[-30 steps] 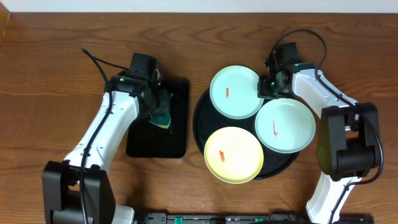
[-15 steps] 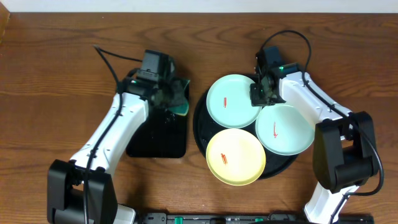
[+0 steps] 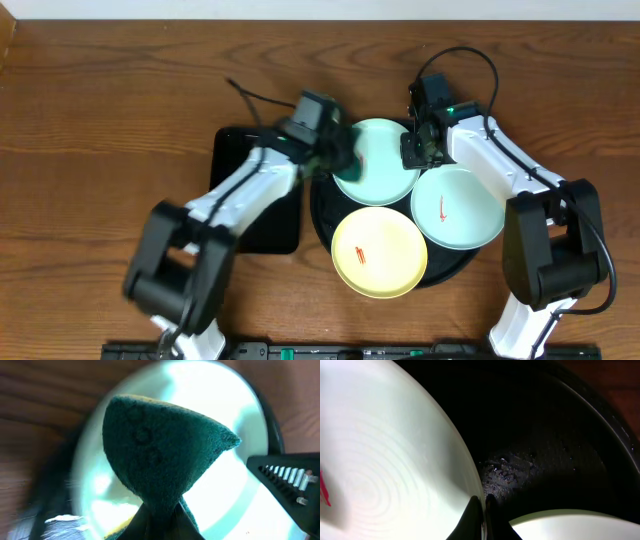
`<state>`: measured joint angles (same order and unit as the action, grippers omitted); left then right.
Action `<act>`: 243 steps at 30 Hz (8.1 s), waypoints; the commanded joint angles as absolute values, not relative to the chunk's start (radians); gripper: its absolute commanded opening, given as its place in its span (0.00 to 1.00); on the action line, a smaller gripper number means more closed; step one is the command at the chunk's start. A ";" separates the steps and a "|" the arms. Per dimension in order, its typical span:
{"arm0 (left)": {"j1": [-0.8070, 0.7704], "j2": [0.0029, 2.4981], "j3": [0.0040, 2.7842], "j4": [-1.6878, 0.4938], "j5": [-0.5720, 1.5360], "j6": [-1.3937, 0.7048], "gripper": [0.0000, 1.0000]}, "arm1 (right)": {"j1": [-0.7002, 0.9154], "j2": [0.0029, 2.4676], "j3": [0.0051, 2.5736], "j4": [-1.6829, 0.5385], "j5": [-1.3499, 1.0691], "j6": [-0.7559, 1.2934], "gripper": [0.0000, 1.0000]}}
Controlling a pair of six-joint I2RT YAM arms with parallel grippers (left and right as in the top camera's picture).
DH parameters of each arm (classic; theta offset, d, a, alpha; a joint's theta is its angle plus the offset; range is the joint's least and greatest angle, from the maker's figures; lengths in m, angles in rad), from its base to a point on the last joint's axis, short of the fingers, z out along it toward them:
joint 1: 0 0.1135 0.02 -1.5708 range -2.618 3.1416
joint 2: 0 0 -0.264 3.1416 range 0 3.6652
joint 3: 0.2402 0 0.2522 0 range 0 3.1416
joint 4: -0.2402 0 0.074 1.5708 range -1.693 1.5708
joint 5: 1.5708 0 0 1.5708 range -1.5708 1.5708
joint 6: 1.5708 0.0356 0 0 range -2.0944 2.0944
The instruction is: Clean dirty plates on tray and stack at the side
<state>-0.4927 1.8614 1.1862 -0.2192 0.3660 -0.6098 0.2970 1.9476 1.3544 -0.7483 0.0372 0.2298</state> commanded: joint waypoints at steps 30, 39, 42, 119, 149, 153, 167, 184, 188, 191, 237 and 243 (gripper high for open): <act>-0.574 2.085 1.449 -0.511 0.154 -0.581 0.08 | 0.301 1.938 1.361 -0.776 0.044 0.212 0.01; -0.619 2.104 1.449 -0.349 0.459 -0.694 0.08 | 0.301 1.938 1.361 -0.776 0.043 0.212 0.01; -0.617 2.104 1.449 -0.345 0.522 -0.715 0.08 | 0.301 1.938 1.361 -0.776 0.044 0.212 0.01; -0.093 1.725 1.225 -0.855 0.128 -0.304 0.29 | 0.302 1.925 1.376 -0.769 -0.013 0.203 0.01; -0.093 1.023 1.226 -0.939 0.131 -0.308 0.70 | 0.641 1.880 1.733 -0.791 0.117 0.095 0.01; -0.093 0.989 1.226 -0.949 0.131 -0.308 0.71 | 0.728 1.898 1.733 -0.726 0.382 0.068 0.01; -0.093 0.986 1.226 -1.005 0.130 -0.308 0.71 | 0.900 1.897 1.734 -0.558 0.760 -0.141 0.01; -0.093 0.987 1.226 -1.005 0.131 -0.308 0.71 | 0.976 1.897 1.734 -0.515 0.875 -0.181 0.01; -0.093 0.987 1.226 -1.005 0.131 -0.308 0.71 | 0.977 1.896 1.734 -0.515 0.876 -0.181 0.01; -0.093 0.987 1.226 -1.005 0.131 -0.308 0.72 | 0.977 1.896 1.734 -0.513 0.875 -0.181 0.01; -0.093 0.987 1.226 -1.005 0.131 -0.308 0.86 | 1.014 1.904 1.732 -0.475 0.820 -0.245 0.01; -0.093 0.987 1.226 -1.005 0.131 -0.308 0.86 | 1.008 1.904 1.732 -0.477 0.793 -0.313 0.01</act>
<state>-0.0952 0.9871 1.2125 -0.9997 0.1287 -0.3134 0.9905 1.9018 1.7153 -0.4698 0.8162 -0.2596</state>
